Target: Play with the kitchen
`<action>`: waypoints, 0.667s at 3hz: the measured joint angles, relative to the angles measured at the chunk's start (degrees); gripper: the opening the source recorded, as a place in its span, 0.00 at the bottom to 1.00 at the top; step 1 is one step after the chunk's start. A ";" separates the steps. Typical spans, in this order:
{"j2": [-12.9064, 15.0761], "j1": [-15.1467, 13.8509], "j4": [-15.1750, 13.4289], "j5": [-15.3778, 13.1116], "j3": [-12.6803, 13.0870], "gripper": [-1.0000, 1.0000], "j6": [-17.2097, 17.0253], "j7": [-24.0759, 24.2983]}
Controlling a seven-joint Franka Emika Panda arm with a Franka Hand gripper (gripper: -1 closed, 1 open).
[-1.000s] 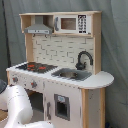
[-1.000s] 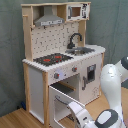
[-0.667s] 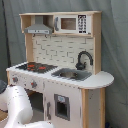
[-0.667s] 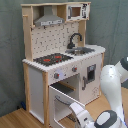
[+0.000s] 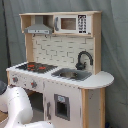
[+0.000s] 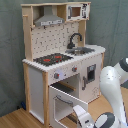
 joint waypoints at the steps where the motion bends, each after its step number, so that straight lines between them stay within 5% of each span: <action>1: 0.61 0.00 -0.01 2.80 0.00 1.00 -2.05 4.52; 2: 1.34 -0.01 -0.17 3.93 0.00 1.00 -3.92 9.98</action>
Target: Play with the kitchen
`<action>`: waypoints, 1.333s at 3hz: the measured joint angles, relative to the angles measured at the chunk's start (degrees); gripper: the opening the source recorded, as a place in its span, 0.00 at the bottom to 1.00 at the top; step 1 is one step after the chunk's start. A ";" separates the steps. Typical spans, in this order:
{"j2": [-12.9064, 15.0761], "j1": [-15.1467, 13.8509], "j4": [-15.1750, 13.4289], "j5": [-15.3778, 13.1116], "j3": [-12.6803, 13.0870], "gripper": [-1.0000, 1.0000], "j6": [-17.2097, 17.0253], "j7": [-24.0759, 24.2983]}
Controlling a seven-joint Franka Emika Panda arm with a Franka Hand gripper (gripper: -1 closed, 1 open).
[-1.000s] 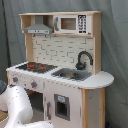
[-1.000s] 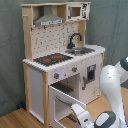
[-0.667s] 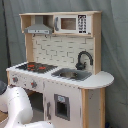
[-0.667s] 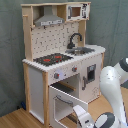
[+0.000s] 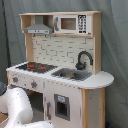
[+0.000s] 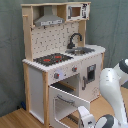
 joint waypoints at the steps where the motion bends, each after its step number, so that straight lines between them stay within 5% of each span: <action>1: 0.36 -0.17 -0.81 0.00 -0.11 1.00 -1.44 5.62; 4: 0.23 -4.94 -8.87 0.00 0.06 1.00 -3.48 20.71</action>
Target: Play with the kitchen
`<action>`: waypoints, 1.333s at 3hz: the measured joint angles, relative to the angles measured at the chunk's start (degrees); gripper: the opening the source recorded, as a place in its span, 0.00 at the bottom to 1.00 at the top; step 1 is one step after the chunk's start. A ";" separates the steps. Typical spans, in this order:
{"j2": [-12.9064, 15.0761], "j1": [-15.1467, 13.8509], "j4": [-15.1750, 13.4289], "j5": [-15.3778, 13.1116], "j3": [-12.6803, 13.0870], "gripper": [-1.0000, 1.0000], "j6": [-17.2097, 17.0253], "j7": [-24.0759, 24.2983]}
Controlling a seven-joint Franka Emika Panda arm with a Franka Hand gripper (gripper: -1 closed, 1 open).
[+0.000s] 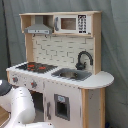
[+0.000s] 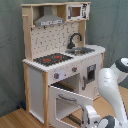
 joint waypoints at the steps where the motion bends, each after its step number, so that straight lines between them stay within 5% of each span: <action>1: -0.05 -2.75 -3.49 0.00 0.97 1.00 -1.59 3.21; 2: -0.06 -5.80 -7.24 0.00 2.58 1.00 -4.18 6.08; 3: -0.04 -2.85 -3.57 -0.03 1.00 1.00 -1.66 3.31; 4: -3.77 -3.67 -4.62 2.34 1.30 1.00 0.86 0.64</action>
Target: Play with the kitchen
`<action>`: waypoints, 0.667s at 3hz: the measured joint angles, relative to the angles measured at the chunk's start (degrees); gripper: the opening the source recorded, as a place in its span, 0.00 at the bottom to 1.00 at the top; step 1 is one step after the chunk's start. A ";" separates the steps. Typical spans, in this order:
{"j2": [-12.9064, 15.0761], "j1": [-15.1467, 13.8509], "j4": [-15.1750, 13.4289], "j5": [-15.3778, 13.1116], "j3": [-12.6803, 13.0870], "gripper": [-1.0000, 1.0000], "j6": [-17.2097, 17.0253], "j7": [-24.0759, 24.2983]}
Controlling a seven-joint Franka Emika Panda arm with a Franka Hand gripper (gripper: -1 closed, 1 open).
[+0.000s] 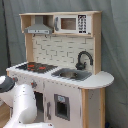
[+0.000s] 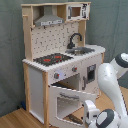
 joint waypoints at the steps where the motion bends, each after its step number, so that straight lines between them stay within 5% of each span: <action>1: -3.63 -0.65 -1.38 2.71 0.48 1.00 2.41 -3.36; 2: -7.38 -1.39 -2.79 5.34 1.22 1.00 4.82 -6.72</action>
